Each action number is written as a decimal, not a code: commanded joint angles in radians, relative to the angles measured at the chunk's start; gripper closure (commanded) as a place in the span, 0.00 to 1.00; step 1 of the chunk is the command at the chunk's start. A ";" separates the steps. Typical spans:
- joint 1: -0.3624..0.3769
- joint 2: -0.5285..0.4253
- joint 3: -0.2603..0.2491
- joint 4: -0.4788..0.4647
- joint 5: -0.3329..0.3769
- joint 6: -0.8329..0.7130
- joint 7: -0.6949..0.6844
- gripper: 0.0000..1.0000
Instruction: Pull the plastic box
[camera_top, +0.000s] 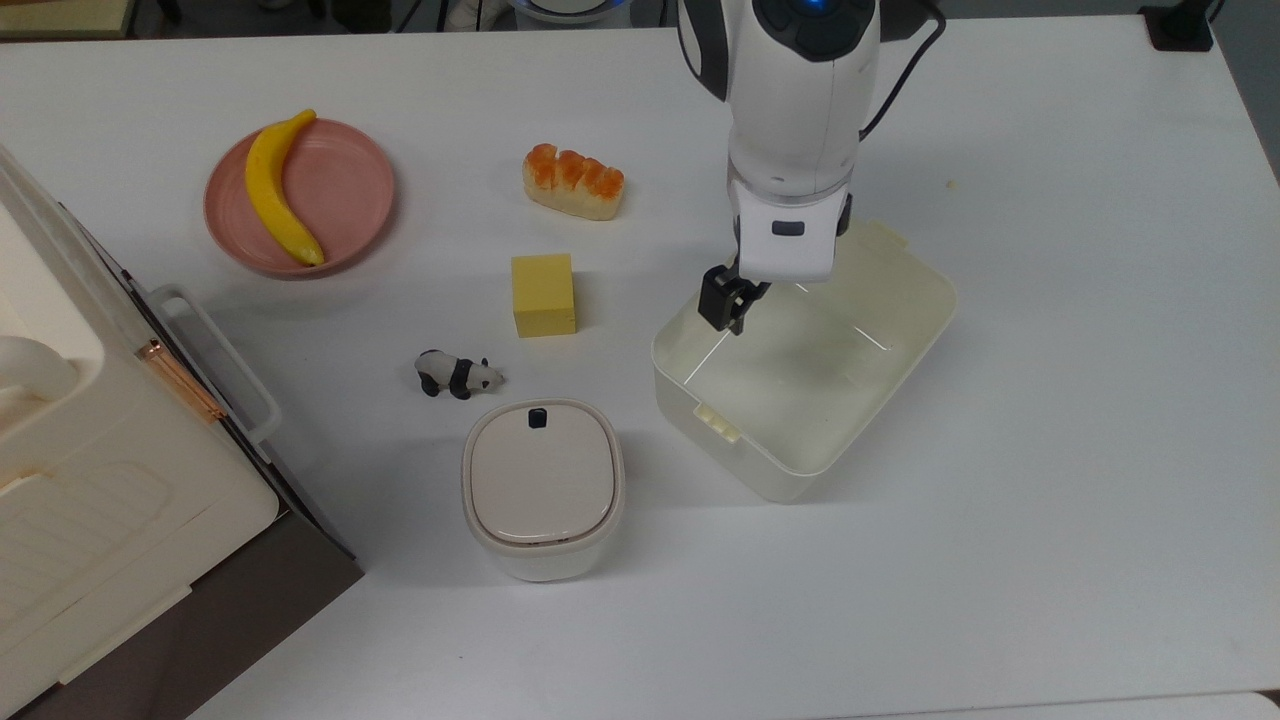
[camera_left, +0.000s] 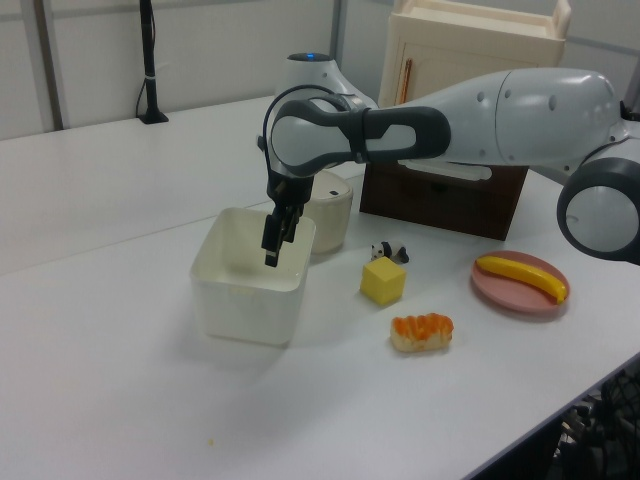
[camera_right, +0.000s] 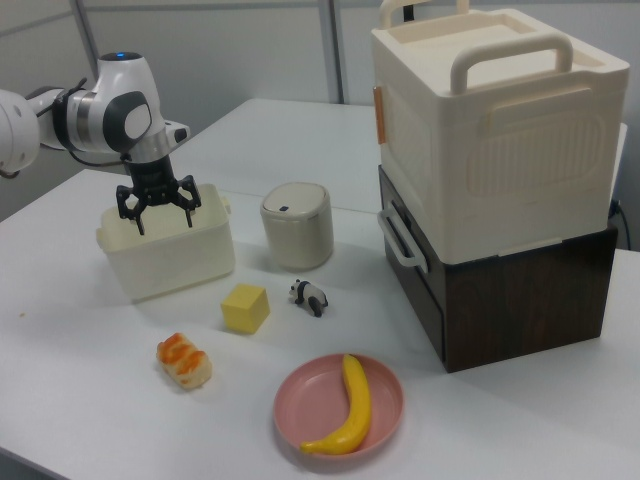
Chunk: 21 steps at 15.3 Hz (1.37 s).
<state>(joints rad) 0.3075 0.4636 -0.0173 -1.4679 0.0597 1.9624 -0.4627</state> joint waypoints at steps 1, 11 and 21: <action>-0.001 -0.032 -0.027 0.001 -0.029 -0.175 -0.181 0.00; -0.007 -0.124 -0.076 -0.026 -0.058 -0.293 -0.254 0.00; -0.221 -0.295 -0.021 -0.031 -0.052 -0.293 0.332 0.00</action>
<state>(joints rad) 0.1350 0.2317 -0.0803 -1.4650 0.0088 1.6841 -0.1868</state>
